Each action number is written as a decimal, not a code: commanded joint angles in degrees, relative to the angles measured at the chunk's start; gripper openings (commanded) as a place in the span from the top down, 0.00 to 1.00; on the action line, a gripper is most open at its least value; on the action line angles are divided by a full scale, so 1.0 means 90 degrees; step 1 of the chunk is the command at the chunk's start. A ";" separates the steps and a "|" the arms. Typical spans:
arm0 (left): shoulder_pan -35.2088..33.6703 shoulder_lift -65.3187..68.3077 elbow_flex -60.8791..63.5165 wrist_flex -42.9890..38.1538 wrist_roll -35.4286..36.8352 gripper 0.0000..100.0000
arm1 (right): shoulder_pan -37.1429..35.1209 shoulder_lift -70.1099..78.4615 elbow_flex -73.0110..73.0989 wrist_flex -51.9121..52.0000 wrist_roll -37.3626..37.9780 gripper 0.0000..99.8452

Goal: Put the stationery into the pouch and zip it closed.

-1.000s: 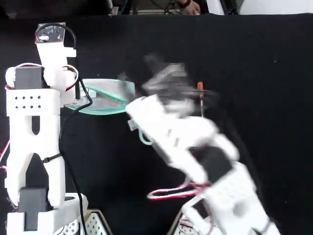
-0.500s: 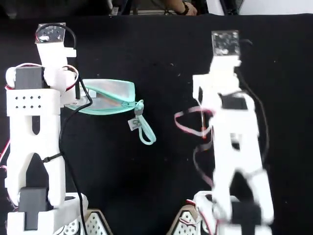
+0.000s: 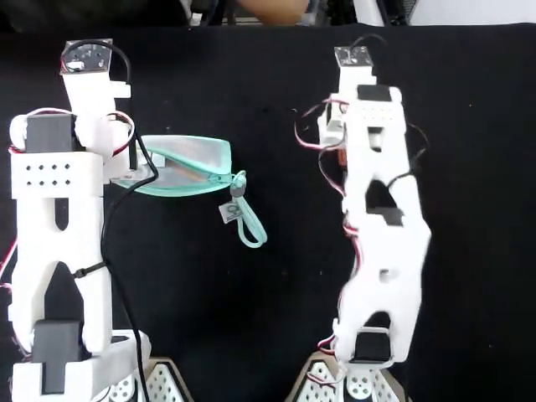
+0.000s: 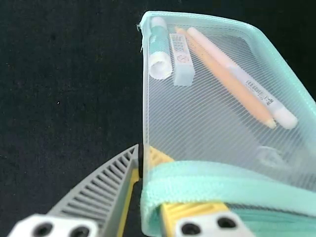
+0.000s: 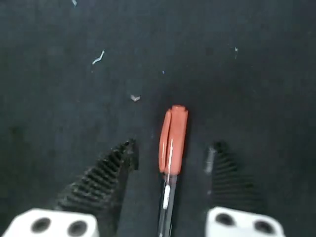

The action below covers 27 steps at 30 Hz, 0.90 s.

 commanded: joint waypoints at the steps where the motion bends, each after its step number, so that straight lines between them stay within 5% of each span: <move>1: -0.0083 0.0039 0.0044 0.0039 -0.0059 0.97 | 0.0195 0.1001 -0.2291 0.0567 -0.0039 0.83; 7: -0.0083 0.0039 0.0044 0.0000 -0.0059 0.97 | 0.0098 0.2720 -0.4889 0.1807 0.0547 0.83; 11: -0.0083 0.0039 0.0044 -0.0010 -0.0059 0.97 | 0.0078 0.3463 -0.6501 0.2540 0.0615 0.98; 21: -0.0083 0.0039 0.0044 -0.0010 -0.0059 0.97 | 0.0176 0.2476 -0.6276 0.2813 0.0576 0.99; 27: -0.0083 0.0039 0.0034 -0.0147 -0.0059 0.97 | 0.0137 0.0943 -0.4498 0.2803 0.0567 0.99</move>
